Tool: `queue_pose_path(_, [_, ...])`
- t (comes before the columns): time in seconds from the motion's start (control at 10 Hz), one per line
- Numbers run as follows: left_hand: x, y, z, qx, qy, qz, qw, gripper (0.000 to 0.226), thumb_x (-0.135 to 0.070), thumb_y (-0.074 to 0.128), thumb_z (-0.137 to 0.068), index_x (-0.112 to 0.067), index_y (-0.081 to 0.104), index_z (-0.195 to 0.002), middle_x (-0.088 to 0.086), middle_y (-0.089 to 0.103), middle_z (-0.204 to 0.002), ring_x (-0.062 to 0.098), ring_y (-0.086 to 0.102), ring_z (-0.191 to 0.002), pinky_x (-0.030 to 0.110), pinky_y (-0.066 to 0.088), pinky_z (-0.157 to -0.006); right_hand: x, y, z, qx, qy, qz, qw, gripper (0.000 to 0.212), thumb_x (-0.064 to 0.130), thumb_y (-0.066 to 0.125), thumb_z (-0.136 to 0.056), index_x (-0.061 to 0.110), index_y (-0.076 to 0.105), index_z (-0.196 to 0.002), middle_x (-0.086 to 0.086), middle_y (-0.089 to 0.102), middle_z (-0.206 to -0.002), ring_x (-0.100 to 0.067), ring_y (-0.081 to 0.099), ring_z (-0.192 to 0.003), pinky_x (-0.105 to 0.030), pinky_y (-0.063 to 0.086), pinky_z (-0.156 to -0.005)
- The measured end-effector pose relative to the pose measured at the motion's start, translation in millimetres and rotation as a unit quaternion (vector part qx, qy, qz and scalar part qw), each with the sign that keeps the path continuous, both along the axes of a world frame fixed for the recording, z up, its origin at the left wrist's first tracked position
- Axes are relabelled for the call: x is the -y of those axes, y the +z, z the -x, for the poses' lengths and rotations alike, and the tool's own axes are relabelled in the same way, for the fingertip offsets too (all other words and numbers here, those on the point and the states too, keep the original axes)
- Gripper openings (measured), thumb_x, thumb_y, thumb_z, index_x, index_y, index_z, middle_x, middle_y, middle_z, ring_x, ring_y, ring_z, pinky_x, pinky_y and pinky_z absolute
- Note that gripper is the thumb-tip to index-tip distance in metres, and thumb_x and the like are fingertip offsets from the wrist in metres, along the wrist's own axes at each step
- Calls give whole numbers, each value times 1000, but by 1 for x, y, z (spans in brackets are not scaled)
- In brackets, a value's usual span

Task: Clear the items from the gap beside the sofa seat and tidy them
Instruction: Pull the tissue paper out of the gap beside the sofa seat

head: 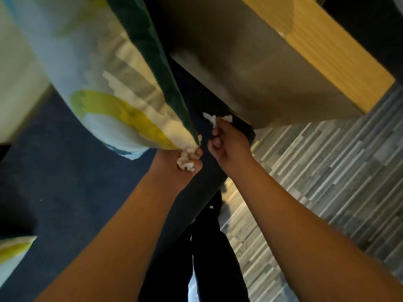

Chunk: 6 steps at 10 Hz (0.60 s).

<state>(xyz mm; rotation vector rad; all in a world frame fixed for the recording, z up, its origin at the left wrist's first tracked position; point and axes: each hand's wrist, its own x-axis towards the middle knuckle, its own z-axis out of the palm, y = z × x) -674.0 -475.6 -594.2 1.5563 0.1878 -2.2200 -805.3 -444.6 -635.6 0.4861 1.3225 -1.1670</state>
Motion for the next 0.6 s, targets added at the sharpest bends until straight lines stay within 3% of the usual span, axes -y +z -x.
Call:
queue_pose_path(0.1, [-13, 34, -15, 48, -21, 34, 998, 27, -7, 40, -103, -11, 55, -80, 4, 59, -72, 14, 56, -54, 18, 42, -35, -19, 26, -12, 29, -1, 15, 999, 17, 20, 60, -98, 16, 63, -81, 4, 61, -53, -5, 46, -35, -19, 51, -48])
queue_pose_path(0.2, [-18, 48, -37, 9, 15, 2, 1000, 26, -18, 44, -103, -14, 56, -80, -2, 56, -70, 9, 54, -45, 16, 29, -33, -32, 50, -36, 56, 47, 19, 997, 24, 16, 58, -96, 14, 67, -73, 1, 64, -56, -7, 47, -37, -22, 52, -50])
queue_pose_path(0.3, [-26, 55, -72, -15, 74, -15, 997, 21, -23, 50, -98, -15, 58, -80, -2, 56, -72, 10, 53, -45, 15, 25, -30, -41, 64, -69, 68, 125, 8, 990, 24, 14, 57, -94, 12, 72, -74, 1, 63, -57, -8, 50, -40, -25, 52, -53])
queue_pose_path(0.5, [-48, 64, -156, 9, 158, 13, 987, 7, -18, 59, -87, -13, 62, -87, 0, 60, -74, 12, 53, -48, 17, 26, -32, -48, 77, -142, 62, 232, 20, 971, 42, 14, 54, -94, 20, 75, -57, 3, 61, -58, -8, 53, -46, -29, 52, -64])
queue_pose_path(0.6, [-64, 68, -205, 9, 195, 23, 981, 14, -20, 55, -94, -11, 63, -89, 2, 61, -76, 12, 54, -50, 18, 27, -32, -48, 88, -191, 52, 293, 33, 954, 36, 11, 54, -94, 18, 74, -64, 1, 61, -60, -10, 53, -51, -27, 55, -59])
